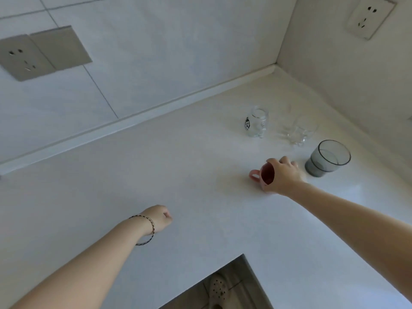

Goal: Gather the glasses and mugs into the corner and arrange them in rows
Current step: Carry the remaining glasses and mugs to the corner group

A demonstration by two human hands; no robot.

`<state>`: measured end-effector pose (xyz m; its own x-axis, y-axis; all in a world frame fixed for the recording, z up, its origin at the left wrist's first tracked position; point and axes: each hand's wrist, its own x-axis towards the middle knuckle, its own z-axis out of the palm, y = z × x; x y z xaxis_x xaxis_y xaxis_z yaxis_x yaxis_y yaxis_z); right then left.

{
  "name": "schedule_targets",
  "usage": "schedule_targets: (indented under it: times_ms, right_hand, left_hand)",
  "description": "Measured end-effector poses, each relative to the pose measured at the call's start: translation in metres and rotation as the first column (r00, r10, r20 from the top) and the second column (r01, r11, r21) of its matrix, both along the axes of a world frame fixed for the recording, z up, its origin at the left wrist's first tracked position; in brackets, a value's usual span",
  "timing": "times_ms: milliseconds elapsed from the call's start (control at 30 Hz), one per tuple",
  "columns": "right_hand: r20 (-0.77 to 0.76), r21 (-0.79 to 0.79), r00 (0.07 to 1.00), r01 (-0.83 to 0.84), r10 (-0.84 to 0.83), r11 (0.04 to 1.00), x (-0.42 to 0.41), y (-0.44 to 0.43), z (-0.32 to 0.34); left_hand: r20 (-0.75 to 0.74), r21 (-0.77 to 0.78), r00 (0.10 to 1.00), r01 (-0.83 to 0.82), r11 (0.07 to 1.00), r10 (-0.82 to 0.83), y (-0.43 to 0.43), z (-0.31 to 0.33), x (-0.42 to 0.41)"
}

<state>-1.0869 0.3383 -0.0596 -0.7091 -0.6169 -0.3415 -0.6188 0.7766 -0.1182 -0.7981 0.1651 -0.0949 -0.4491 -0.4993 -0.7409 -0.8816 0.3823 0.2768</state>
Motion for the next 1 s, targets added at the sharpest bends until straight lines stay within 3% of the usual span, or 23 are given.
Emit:
schedule_targets:
  times_ms: [133,333,667,1000]
  right_hand:
    - [0.038,-0.027,0.979,-0.197,0.198,0.98,0.08,-0.04,0.004]
    - [0.084,-0.08,0.876,-0.469,0.474,0.88,0.244,-0.099,0.016]
    - [0.133,-0.109,0.715,-0.677,0.686,0.728,0.52,-0.16,0.035]
    - [0.175,-0.136,0.488,-0.848,0.855,0.512,0.721,-0.214,0.024]
  left_hand:
    - [-0.009,-0.016,0.992,-0.125,0.992,0.125,-0.003,0.004,0.077]
    - [-0.012,-0.048,0.944,-0.331,0.942,0.331,0.002,0.015,0.242]
    - [0.024,-0.113,0.825,-0.559,0.822,0.564,0.018,0.045,0.528]
    - [0.05,-0.099,0.683,-0.723,0.684,0.729,0.011,0.047,0.706]
